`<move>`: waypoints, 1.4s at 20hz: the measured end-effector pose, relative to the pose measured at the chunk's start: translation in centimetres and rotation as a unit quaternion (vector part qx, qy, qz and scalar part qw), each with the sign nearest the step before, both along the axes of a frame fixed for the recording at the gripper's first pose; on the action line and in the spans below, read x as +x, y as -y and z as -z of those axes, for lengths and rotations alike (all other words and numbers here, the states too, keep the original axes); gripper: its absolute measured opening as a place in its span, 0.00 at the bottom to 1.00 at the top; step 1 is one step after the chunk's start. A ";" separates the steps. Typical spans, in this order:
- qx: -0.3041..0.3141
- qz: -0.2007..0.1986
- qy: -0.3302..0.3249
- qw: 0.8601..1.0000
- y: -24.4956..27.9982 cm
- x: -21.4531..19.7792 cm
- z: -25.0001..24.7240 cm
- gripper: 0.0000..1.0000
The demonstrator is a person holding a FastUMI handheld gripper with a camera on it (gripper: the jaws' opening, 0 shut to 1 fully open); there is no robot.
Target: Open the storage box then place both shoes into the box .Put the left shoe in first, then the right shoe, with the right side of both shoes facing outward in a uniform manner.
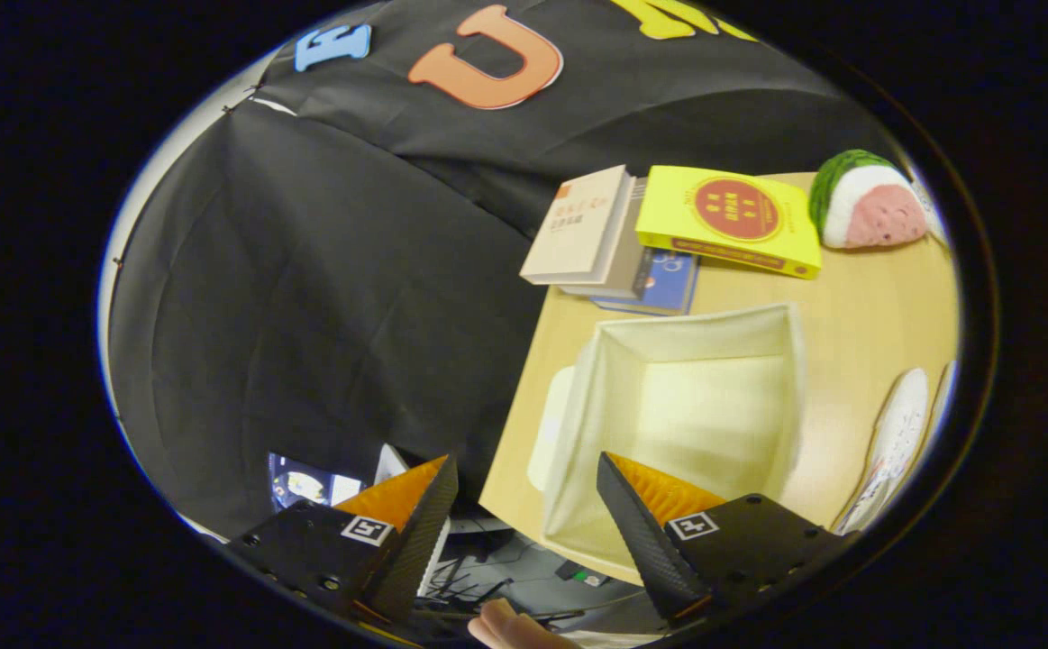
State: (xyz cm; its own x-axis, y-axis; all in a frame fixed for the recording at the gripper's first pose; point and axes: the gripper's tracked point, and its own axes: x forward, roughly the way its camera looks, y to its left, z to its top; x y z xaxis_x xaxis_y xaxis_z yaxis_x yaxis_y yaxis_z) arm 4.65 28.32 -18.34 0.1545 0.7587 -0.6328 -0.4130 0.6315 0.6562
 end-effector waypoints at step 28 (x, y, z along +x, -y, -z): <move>-0.328 0.063 0.015 0.942 32.3 5.4 24.8 0.50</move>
